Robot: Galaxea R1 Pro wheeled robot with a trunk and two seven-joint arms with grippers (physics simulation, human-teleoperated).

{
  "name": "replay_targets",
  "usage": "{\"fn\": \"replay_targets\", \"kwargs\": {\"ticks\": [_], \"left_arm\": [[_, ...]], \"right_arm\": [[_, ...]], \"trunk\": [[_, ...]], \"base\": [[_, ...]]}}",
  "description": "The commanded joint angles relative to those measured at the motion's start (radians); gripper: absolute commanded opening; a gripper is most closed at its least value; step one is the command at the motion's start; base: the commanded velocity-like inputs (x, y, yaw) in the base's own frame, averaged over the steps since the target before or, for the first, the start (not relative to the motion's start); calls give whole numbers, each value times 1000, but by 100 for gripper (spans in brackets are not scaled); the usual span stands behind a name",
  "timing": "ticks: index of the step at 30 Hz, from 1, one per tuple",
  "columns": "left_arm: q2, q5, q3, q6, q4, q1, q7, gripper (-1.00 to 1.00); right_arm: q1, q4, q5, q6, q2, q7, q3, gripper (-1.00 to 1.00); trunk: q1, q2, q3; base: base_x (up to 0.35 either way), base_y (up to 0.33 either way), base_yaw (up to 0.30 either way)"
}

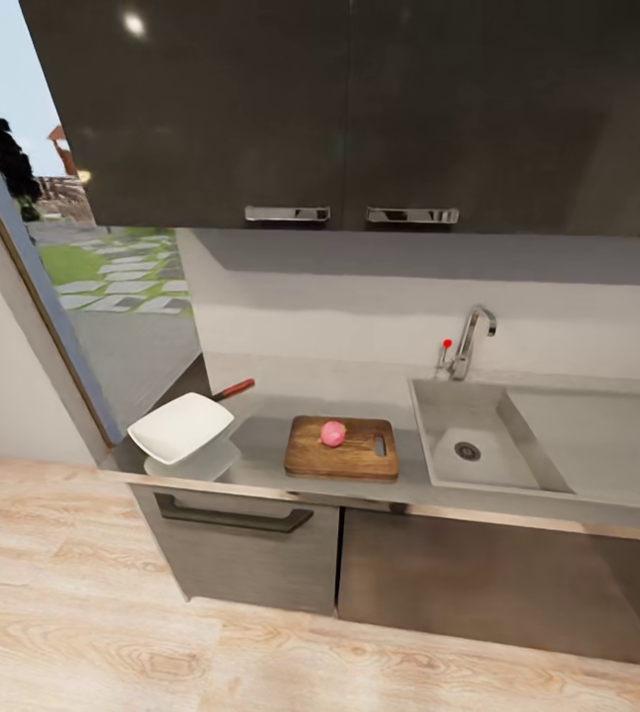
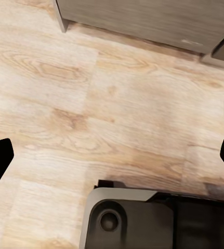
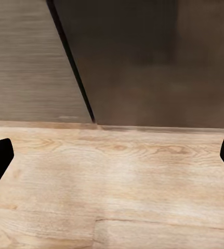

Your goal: In the kitchen, take the Vidalia onion out of the sink, dice it on the chopping board with the paring knife, put the diced onion into the bowl on the countertop, then place both the paring knife and the chopping board into the sink.

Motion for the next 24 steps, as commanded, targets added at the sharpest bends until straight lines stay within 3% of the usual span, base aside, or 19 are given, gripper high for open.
{"fn": "replay_targets", "kwargs": {"ticks": [1,8,12,14,16,18,24], "left_arm": [[0,10,-1,3,5,0,1,100],[0,10,-2,4,25,-1,1,100],[-7,10,-4,4,42,-1,1,100],[-22,10,-5,4,63,-2,0,100],[-33,10,-5,3,84,-3,0,100],[-35,10,-5,3,88,-3,0,100],[-36,10,-5,3,92,-3,0,100]], "right_arm": [[0,-2,-2,-2,0,0,1,100],[1,-62,2,-52,-45,2,0,100],[1,-262,4,-96,-47,-23,0,100],[1,-409,4,-90,-44,-73,1,100],[1,-565,4,-46,-42,-160,5,100],[1,-629,4,-7,-42,-193,5,100],[1,-838,5,211,-47,-228,1,100]], "trunk": [[1,-2,-1],[1,-2,1],[1,-2,1],[1,-2,1],[1,-2,1],[1,-2,1],[1,-2,1]], "base": [[0,0,3],[0,0,0],[0,0,0],[0,0,0],[0,0,0],[0,0,0],[0,0,0]]}}
